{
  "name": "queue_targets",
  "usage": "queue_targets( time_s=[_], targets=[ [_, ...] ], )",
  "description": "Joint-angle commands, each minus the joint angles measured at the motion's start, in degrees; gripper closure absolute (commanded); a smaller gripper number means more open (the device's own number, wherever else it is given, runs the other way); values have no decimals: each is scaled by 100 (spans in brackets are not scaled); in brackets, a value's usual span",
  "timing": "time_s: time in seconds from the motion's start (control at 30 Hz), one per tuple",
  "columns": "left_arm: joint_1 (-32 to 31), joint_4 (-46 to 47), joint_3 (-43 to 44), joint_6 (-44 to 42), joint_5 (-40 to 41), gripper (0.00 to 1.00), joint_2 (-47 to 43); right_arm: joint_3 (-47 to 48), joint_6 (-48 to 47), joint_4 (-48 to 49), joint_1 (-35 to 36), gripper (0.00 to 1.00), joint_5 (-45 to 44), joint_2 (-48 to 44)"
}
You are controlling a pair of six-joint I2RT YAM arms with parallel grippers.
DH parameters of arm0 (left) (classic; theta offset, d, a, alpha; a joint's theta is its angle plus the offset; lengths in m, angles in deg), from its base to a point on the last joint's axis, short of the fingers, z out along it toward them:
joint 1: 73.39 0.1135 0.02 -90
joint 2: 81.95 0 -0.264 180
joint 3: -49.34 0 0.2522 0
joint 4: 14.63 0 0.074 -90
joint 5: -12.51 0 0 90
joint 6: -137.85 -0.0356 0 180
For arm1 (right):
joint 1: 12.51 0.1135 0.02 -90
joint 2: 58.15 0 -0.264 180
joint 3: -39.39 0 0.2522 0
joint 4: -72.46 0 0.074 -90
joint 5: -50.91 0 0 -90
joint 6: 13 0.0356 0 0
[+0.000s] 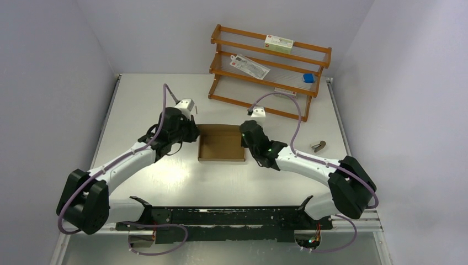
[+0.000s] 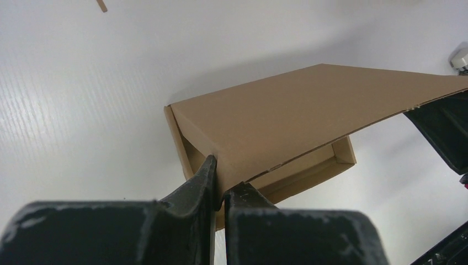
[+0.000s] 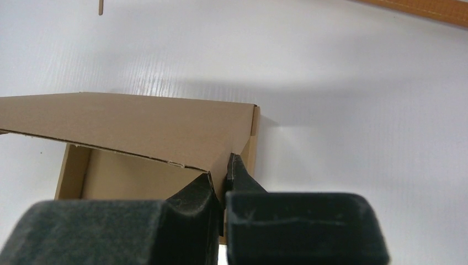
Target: Fold the paper box
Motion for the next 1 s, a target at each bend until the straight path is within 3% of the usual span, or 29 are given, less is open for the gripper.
queue_targets(
  time_s=[0.0, 0.83, 0.97],
  targets=[
    [-230, 422, -403, 556, -463, 92, -178, -169, 337, 304, 251, 100, 222, 23],
    [-568, 1123, -1893, 730, 219, 87, -445, -1140, 737, 869, 791, 100, -87, 87],
    [-569, 1312, -2110, 845, 422, 85, -507, -1281, 717, 980, 810, 93, -94, 9]
  ],
)
